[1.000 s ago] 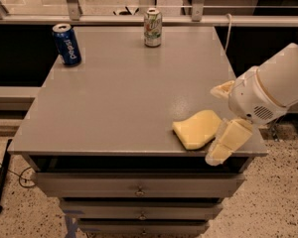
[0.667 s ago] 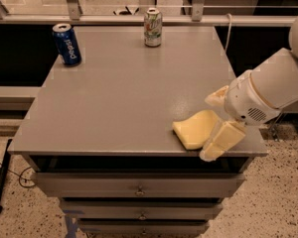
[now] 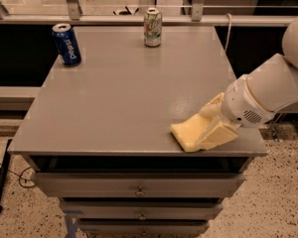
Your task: Pick sponge
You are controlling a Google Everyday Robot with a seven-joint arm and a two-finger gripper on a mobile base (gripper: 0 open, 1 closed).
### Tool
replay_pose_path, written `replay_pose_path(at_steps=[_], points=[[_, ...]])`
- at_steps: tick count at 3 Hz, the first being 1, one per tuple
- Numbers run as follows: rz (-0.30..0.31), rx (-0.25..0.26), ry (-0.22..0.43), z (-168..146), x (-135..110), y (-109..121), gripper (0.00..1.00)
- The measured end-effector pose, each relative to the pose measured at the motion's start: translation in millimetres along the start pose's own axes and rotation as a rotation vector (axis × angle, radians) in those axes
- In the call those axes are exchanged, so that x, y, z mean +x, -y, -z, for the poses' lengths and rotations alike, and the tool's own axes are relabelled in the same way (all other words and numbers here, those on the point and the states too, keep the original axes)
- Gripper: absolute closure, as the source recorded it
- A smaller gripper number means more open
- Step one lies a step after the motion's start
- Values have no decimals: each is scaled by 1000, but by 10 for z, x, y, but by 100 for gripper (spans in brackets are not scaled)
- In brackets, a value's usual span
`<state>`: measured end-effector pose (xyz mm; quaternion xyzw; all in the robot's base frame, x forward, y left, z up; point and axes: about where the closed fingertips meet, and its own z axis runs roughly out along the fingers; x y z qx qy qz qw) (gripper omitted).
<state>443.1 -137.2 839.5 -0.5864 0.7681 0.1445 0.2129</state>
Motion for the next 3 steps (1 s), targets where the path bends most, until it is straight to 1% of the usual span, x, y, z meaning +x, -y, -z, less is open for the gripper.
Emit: replay_pose_path(at_steps=[1,2,3], points=[[-4,-2,0,-4,7,-9,87],[8,13,7,91,-51,48,100],[32,44,18,278,-190,186,100]])
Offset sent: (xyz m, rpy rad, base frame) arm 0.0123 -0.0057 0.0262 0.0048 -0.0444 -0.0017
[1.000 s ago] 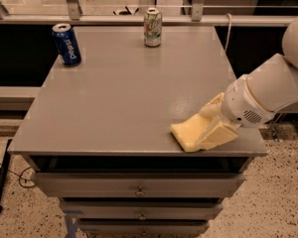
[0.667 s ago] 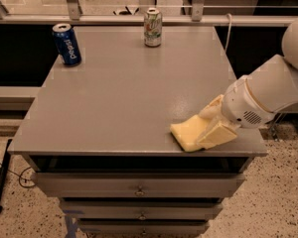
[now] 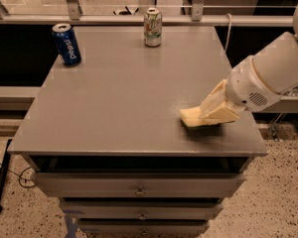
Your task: Pick sponge
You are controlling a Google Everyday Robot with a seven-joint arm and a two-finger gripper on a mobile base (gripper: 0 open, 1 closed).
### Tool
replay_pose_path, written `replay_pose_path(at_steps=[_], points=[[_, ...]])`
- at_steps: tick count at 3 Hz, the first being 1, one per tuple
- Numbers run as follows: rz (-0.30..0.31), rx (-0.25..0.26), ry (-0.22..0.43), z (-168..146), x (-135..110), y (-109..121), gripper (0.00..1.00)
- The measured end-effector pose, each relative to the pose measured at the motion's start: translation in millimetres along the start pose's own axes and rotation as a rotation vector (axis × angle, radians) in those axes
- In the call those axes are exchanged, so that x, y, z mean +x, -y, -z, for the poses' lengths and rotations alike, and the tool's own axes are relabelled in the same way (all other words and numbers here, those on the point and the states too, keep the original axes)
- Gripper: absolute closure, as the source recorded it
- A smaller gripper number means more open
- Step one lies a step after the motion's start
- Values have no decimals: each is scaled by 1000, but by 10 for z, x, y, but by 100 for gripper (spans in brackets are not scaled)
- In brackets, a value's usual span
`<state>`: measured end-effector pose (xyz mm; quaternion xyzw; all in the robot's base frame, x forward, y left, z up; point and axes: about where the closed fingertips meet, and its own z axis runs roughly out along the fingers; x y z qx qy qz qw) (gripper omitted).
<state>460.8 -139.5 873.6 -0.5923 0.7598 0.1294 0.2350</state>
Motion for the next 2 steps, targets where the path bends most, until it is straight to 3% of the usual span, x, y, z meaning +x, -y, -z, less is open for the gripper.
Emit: replay_pose_path(at_steps=[2], points=[[30,62,24,366,-210,272,100]])
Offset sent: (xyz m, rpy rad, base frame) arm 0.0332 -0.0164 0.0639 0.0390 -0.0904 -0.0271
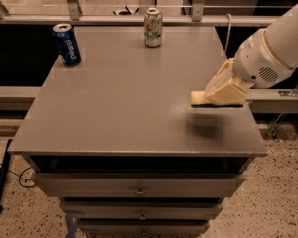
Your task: Pick sponge
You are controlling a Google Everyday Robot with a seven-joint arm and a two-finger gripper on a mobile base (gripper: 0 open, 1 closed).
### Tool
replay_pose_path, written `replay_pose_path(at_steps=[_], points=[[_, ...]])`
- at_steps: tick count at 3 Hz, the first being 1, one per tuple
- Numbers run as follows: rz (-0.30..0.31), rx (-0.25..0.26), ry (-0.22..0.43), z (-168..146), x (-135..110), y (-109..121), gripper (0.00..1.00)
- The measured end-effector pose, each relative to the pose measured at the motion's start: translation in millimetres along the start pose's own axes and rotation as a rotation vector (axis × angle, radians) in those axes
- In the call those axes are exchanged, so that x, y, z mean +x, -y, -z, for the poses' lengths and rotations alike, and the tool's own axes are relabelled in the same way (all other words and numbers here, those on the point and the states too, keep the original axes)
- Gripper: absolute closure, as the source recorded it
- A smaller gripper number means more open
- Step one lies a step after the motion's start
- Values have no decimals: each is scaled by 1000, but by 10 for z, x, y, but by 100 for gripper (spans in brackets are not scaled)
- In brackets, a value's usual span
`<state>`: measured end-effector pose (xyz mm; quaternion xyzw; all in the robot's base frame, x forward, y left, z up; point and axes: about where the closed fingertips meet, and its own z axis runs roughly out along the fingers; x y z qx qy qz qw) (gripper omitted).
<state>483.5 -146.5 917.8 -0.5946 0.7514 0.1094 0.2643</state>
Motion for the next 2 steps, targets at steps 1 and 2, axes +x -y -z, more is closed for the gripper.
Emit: replay_pose_path(at_steps=[1,2], points=[[-35,-1,60,133,-18,111,100],[-37,-1,76,160,-59,128,100]])
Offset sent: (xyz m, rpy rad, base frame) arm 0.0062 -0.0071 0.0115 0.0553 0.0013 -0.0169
